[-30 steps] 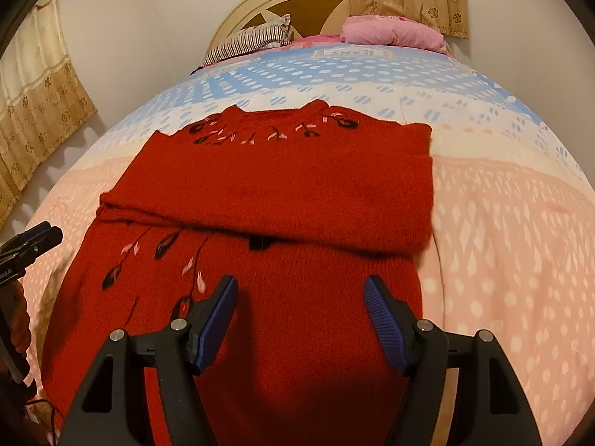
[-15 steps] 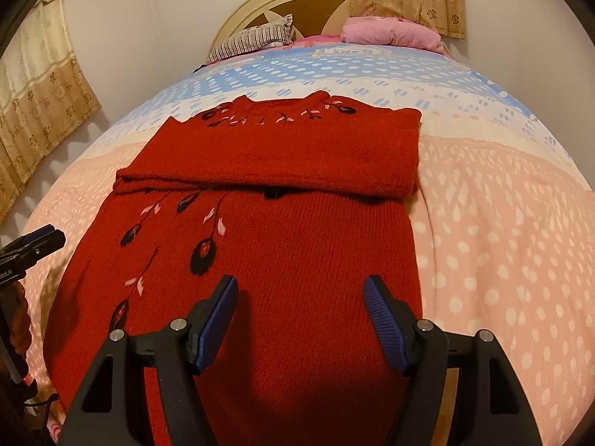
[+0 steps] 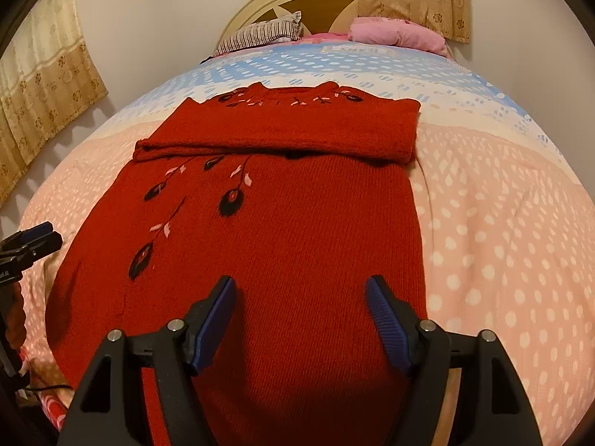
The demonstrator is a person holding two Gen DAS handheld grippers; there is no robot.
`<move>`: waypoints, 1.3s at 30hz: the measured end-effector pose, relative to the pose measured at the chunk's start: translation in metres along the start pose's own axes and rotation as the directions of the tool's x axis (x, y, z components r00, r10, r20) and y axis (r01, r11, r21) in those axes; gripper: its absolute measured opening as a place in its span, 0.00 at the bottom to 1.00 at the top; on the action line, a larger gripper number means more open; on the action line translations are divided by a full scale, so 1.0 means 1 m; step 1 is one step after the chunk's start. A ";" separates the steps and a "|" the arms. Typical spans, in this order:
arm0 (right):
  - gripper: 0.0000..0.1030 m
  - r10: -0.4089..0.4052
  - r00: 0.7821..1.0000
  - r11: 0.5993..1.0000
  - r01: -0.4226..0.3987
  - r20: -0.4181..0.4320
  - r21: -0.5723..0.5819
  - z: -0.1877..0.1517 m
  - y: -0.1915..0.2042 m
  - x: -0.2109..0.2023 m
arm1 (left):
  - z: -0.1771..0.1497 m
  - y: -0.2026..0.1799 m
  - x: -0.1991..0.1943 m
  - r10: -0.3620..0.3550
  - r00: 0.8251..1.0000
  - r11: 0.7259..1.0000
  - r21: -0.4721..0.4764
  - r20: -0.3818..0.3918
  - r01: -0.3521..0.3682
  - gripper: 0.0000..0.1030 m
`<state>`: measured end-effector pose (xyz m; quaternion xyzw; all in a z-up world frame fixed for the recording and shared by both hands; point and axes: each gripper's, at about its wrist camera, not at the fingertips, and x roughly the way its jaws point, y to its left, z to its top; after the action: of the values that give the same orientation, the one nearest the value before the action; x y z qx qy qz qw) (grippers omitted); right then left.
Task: Fold small clothes
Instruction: 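Move both tools toward the sweater hem, then close both tools on the sweater hem edge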
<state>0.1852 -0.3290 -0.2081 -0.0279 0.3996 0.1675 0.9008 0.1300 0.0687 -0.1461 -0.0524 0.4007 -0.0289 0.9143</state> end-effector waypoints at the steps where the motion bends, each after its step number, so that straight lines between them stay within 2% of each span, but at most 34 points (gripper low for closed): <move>1: 0.74 0.002 1.000 1.000 -0.002 0.001 0.005 -0.002 0.000 -0.001 | -0.002 0.001 -0.002 -0.004 1.000 1.000 -0.004 -0.003 0.004 0.93; 7: 0.75 -0.023 1.000 1.000 0.023 -0.002 0.007 -0.015 0.000 -0.006 | -0.021 0.003 -0.012 -0.045 0.998 0.999 -0.011 -0.034 0.045 0.91; 14: 0.77 -0.058 0.998 0.998 0.059 0.035 -0.034 -0.027 0.008 -0.011 | -0.052 0.007 -0.017 -0.103 0.989 0.994 -0.049 -0.110 0.098 0.69; 18: 0.77 -0.049 0.997 0.998 0.051 0.054 -0.041 -0.034 0.007 -0.016 | -0.061 0.009 -0.023 -0.123 0.986 0.990 -0.075 -0.110 0.115 0.65; 21: 0.78 -0.047 0.996 0.997 0.050 0.070 -0.052 -0.038 0.008 -0.019 | -0.066 0.008 -0.026 -0.134 0.985 0.988 -0.087 -0.111 0.124 0.56; 28: 0.79 -0.019 0.996 0.998 0.023 0.087 -0.054 -0.048 0.007 -0.027 | -0.076 0.005 -0.033 -0.128 0.985 0.987 -0.111 -0.116 0.115 0.54; 31: 0.79 -0.002 0.995 0.999 0.007 0.098 -0.048 -0.051 0.005 -0.031 | -0.074 0.003 -0.029 -0.141 0.986 0.985 -0.110 -0.092 0.131 0.54; 35: 0.79 0.022 0.996 1.000 -0.020 0.084 -0.018 -0.053 0.001 -0.041 | -0.075 -0.003 -0.024 -0.126 0.987 0.990 -0.074 -0.096 0.119 0.54; 37: 0.79 0.039 0.996 0.999 -0.041 0.082 0.015 -0.054 -0.004 -0.049 | -0.075 -0.003 -0.025 -0.120 0.988 0.991 -0.068 -0.093 0.114 0.51; 38: 0.79 0.039 0.996 0.998 -0.042 0.084 0.037 -0.055 -0.008 -0.054 | -0.076 -0.002 -0.025 -0.116 0.989 0.992 -0.069 -0.094 0.109 0.42; 39: 0.79 0.032 0.996 0.998 -0.037 0.087 0.048 -0.056 -0.011 -0.058 | -0.076 -0.002 -0.026 -0.105 0.990 0.993 -0.064 -0.096 0.099 0.28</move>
<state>0.1126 -0.3661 -0.2053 0.0089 0.3647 0.1741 0.9147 0.0568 0.0632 -0.1783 -0.0985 0.4429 -0.0663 0.8887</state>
